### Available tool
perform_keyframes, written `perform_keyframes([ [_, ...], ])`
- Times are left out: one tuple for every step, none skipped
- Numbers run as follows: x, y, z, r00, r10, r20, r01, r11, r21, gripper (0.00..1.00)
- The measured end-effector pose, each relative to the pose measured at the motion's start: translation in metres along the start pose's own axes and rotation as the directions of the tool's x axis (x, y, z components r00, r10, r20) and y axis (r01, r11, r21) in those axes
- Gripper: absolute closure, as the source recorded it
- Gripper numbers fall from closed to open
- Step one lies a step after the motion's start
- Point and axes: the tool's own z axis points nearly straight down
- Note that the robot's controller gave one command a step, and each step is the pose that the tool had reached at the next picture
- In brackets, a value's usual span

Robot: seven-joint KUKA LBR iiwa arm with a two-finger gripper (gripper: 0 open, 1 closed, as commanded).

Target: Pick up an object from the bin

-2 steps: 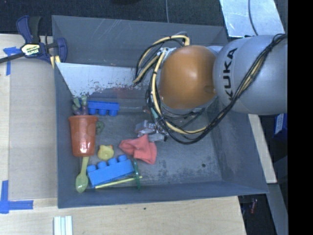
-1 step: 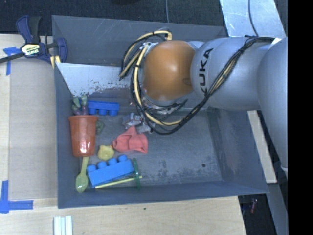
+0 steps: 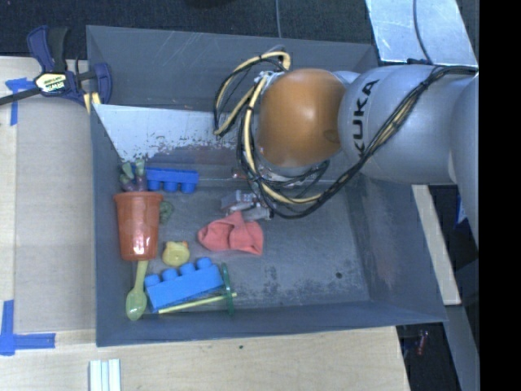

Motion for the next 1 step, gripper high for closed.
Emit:
perform_keyframes([
  [-0.0026,0.0015,-0.0637,1.0,-0.026,-0.003,0.026,1.0,-0.003,1.0],
])
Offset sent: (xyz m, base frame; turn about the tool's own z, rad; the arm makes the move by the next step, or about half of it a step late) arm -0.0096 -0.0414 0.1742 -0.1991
